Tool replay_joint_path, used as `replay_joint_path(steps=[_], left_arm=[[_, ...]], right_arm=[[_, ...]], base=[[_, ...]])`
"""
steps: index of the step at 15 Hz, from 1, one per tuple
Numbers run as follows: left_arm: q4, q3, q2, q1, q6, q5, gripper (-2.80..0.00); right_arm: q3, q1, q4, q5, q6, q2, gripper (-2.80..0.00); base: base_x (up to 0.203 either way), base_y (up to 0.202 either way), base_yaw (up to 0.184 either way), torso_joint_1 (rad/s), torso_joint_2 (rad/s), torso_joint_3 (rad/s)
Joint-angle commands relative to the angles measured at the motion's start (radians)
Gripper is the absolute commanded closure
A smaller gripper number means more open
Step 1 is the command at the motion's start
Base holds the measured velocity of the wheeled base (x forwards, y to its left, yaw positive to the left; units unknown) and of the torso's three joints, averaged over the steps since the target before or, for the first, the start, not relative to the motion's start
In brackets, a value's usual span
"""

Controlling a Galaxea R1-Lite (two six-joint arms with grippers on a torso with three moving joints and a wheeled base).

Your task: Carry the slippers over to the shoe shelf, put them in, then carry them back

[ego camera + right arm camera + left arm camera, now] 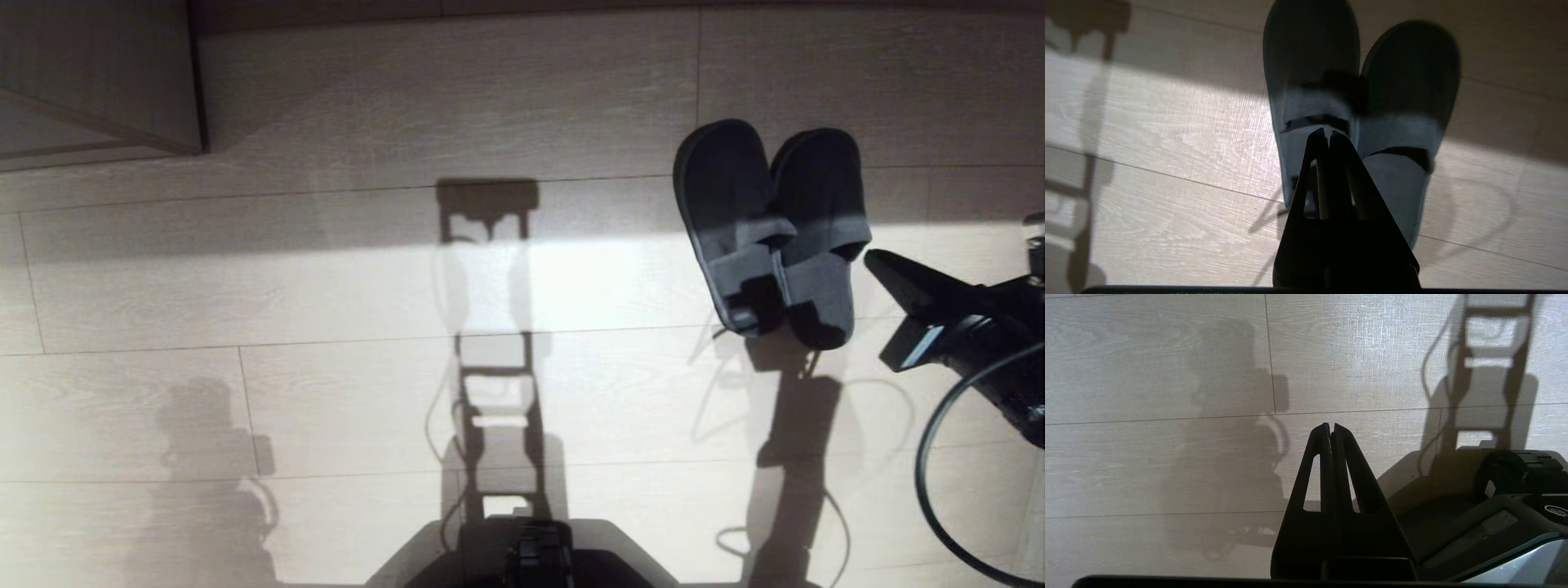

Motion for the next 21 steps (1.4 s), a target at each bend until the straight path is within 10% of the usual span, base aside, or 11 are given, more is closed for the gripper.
replay_joint_path(steps=[1,8,21], left_arm=[[0.000,0.002,-0.002,0.000,0.002,0.000,0.00],[0.000,0.002,-0.002,0.000,0.000,0.000,0.00],[0.000,0.002,0.000,0.000,0.002,0.000,0.00]], right_arm=[[0.003,-0.005,0.081,-0.001,-0.001,-0.232,0.00],[0.014,-0.115,0.616,0.008,0.044,-0.840,0.00],[0.371,-0.167,1.125,0.110,0.064,-1.300,0.00]], base=[[0.000,0.000,0.000,0.000,0.00,0.000],[0.000,0.000,0.000,0.000,0.00,0.000],[0.000,0.000,0.000,0.000,0.00,0.000]])
